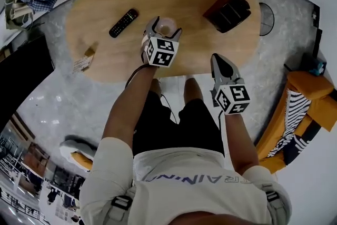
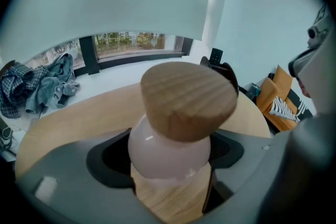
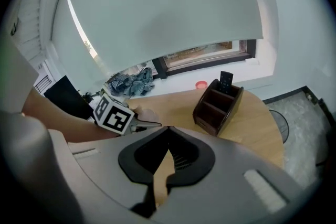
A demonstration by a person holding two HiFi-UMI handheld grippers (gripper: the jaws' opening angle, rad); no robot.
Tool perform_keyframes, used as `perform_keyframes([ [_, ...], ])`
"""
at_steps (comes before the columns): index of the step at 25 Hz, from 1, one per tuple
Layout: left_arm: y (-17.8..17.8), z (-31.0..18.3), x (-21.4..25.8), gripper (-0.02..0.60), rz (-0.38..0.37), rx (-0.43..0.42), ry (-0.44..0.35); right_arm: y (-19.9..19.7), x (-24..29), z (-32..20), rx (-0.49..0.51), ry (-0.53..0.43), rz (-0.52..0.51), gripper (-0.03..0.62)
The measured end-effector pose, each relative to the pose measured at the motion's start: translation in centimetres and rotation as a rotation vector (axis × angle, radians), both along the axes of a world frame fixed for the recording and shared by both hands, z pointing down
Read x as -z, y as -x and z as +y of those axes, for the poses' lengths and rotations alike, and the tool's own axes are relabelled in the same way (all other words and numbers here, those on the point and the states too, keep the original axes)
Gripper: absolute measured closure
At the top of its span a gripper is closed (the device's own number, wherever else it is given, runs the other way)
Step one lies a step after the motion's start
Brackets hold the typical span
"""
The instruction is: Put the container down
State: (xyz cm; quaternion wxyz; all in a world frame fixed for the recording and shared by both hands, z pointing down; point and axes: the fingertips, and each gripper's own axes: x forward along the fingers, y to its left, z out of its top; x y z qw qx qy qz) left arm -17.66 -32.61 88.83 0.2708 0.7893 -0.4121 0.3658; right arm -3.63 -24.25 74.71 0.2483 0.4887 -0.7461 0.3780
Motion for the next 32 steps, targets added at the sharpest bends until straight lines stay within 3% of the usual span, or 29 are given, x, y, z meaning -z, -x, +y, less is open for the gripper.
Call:
perform_keyframes([
  [5, -0.9, -0.3, -3.6, 0.181, -0.052, -0.016, 0.025, 0.1, -1.6, 1.4, -0.019, 0.035, -0.017, 0.577],
  [13, -0.7, -0.8, -5.5, 0.181, -0.113, 0.013, 0.034, -0.6, -2.5, 1.7, -0.044, 0.046, -0.018, 0.577],
  [17, -0.4, -0.7, -5.9, 0.181, -0.109, 0.038, 0.060, -0.3, -2.0, 1.7, -0.050, 0.039, -0.026, 0.577],
  [20, -0.7, -0.4, -5.9, 0.176, -0.087, 0.006, 0.093, -0.4, -1.7, 1.7, -0.054, 0.031, -0.028, 0.577],
  [24, -1.1, -0.7, -3.7, 0.136, -0.032, -0.018, 0.086, -0.2, -0.7, 1.9, -0.056, 0.017, -0.036, 0.577],
  [28, -1.0, 0.0, -0.5, 0.118, -0.031, -0.074, 0.072, -0.3, 1.1, 1.6, -0.045, -0.012, -0.045, 0.577],
  [32, 0.2, 1.5, 4.3, 0.120, 0.012, -0.031, 0.087, -0.7, 4.0, 0.6, -0.044, -0.062, -0.054, 0.577],
])
